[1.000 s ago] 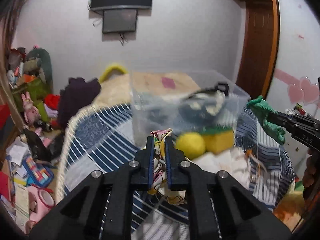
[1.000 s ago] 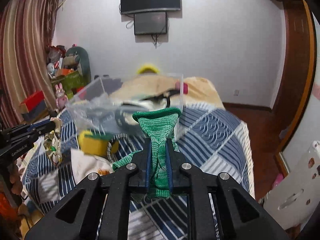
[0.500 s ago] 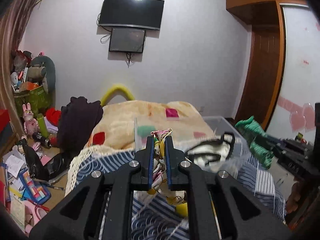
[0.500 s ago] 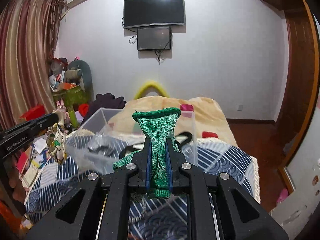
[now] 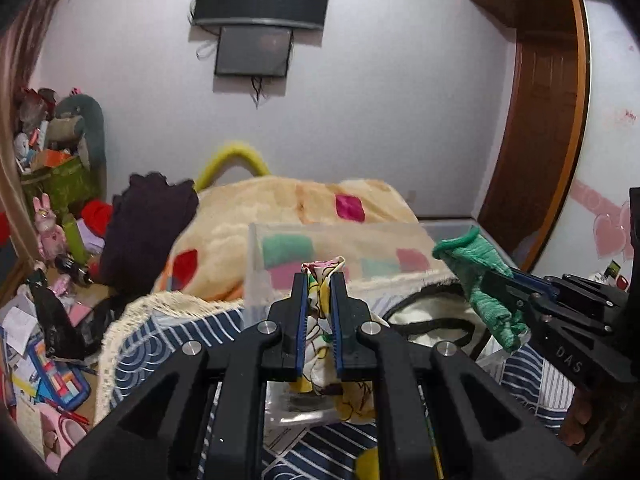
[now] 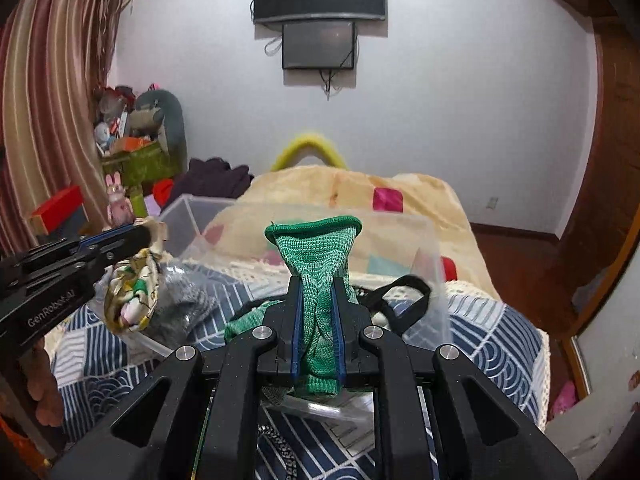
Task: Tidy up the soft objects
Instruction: 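Release the floral cloth and green sock into the clear box with both grippers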
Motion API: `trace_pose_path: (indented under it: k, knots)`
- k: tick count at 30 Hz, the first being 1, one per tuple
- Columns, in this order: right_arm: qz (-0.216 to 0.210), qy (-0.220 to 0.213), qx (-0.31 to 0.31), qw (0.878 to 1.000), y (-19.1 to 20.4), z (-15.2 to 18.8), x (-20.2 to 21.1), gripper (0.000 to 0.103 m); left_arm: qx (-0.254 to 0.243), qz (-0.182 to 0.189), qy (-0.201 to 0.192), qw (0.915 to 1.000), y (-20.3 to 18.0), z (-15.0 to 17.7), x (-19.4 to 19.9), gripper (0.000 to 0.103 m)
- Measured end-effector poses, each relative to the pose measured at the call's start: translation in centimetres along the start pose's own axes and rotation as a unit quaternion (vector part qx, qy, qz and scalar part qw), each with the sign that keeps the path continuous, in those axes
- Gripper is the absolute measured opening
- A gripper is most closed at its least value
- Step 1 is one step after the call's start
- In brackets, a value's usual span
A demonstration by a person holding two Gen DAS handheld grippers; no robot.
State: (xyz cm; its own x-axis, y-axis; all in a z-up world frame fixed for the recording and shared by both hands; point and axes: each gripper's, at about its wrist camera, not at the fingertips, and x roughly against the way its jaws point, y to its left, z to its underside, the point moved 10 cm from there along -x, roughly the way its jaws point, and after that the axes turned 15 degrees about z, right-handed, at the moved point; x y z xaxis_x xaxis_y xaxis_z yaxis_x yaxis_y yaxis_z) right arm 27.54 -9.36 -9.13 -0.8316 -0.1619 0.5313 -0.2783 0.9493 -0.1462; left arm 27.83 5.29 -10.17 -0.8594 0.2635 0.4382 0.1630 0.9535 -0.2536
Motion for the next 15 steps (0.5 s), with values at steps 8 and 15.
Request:
trace_pose_path:
  k: [8,15]
  knots:
    - [0.003,0.024,0.028,0.999,0.4,1.4,-1.1,0.014,-0.031,-0.009,0.055,0.998,-0.7,1.9,-3.2,0.014]
    - [0.002,0.03,0.021,0.999,-0.4,1.3,-0.5,0.027,-0.055,0.006,0.058,0.9968,-2.4,2.2,-2.7,0.028]
